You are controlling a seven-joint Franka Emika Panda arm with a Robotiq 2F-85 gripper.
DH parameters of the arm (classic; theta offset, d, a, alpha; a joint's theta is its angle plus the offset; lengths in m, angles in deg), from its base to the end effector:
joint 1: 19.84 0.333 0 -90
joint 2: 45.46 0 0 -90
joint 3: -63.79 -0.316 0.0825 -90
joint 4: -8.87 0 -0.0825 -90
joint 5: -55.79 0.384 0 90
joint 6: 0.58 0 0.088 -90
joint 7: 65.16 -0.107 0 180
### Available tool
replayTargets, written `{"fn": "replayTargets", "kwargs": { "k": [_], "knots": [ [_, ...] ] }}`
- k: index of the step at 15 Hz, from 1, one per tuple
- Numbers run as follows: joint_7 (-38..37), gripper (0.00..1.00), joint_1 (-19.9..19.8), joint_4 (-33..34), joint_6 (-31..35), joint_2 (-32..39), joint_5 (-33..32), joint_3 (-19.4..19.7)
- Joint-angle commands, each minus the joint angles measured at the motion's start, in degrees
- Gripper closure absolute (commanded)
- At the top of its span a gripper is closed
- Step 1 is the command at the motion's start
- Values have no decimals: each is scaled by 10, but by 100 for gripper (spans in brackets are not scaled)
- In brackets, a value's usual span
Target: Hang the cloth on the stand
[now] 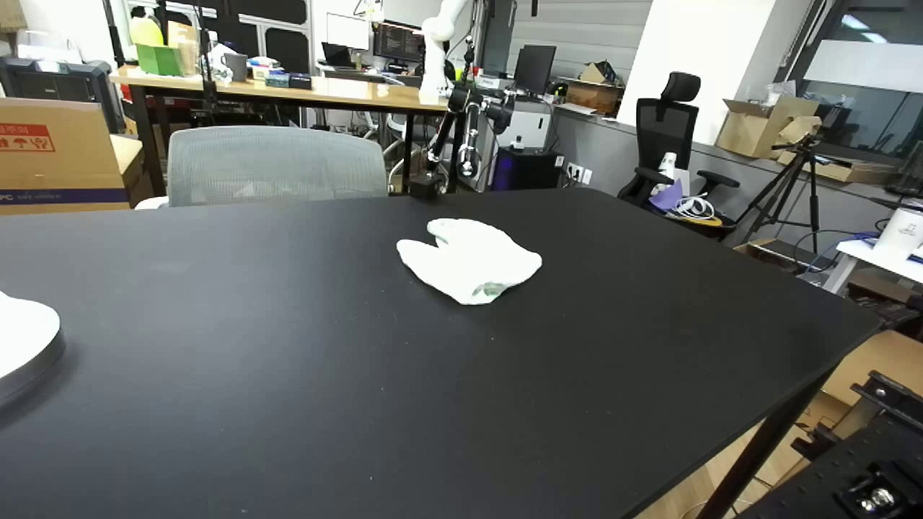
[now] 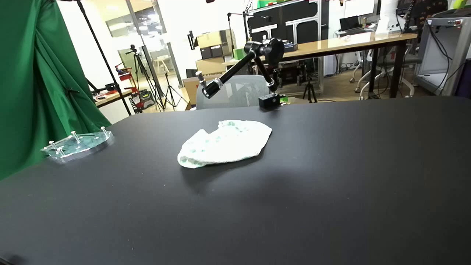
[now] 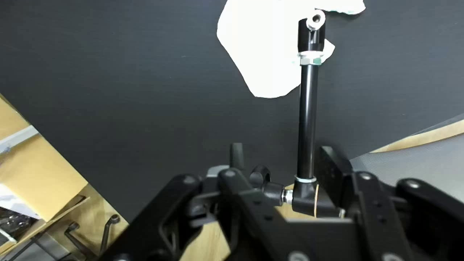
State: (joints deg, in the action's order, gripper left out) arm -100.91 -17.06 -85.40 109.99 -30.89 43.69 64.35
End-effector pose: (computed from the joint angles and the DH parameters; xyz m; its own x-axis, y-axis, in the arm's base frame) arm 0.6412 0.0109 0.4694 0.8680 -0.4776 0.1357 -0.4945 -0.8562 0.1497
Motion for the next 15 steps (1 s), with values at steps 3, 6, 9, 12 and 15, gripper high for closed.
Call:
{"fn": "replayTargets", "kwargs": {
  "k": [3,6,9,12,15],
  "knots": [
    [14,0,13,-39,-15,-18,-15,5],
    [17,0,24,-128,30,-50,-23,-1],
    [7,0,33,-225,104,-85,-21,-8],
    [14,0,35,-310,168,-113,-14,-17],
    [41,0,28,-371,249,-119,-12,-19]
  ]
}}
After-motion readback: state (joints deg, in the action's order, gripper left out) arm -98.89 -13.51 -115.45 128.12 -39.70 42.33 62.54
